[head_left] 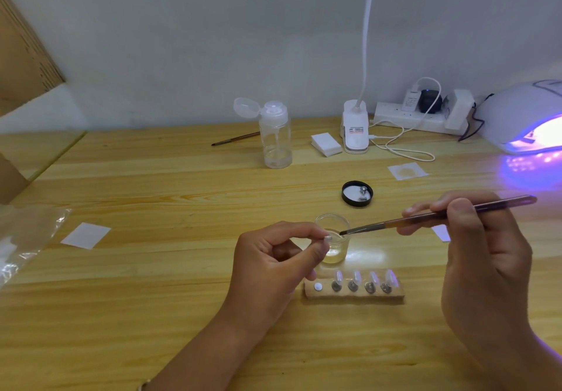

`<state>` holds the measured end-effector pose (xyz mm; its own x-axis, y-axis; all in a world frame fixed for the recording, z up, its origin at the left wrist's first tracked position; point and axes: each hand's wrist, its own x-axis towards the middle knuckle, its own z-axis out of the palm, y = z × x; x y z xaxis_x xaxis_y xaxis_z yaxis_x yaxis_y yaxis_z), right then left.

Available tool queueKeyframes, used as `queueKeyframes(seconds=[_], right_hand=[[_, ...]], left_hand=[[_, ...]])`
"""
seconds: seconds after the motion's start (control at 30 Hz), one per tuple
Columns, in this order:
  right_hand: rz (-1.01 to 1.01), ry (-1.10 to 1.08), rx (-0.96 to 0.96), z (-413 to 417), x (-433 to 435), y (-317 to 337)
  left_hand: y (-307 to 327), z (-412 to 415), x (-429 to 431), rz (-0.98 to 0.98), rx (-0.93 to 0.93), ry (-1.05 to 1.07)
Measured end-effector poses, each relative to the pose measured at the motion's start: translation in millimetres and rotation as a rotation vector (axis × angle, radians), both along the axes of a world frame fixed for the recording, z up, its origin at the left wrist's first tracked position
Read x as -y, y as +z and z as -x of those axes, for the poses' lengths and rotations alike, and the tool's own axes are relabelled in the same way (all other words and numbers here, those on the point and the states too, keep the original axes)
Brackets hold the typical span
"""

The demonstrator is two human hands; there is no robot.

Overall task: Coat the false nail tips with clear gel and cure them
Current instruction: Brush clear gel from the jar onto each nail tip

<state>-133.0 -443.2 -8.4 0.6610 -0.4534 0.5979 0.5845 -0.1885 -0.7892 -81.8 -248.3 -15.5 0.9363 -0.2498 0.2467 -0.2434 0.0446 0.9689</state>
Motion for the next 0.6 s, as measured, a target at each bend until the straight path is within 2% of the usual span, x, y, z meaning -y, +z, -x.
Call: queueKeyframes(seconds=[0.13, 0.37, 0.6], right_hand=[[0.016, 0.079, 0.028, 2.1, -5.8, 0.7], [0.013, -0.011, -0.002, 2.1, -0.3, 2.1], [0.091, 0.066, 0.082, 4.8, -7.4, 1.6]], left_hand=[[-0.6, -0.3, -0.2, -0.009, -0.006, 0.001], [2.8, -1.1, -1.8, 0.024, -0.043, -0.010], [4.1, 0.1, -3.0, 0.027, -0.045, -0.024]])
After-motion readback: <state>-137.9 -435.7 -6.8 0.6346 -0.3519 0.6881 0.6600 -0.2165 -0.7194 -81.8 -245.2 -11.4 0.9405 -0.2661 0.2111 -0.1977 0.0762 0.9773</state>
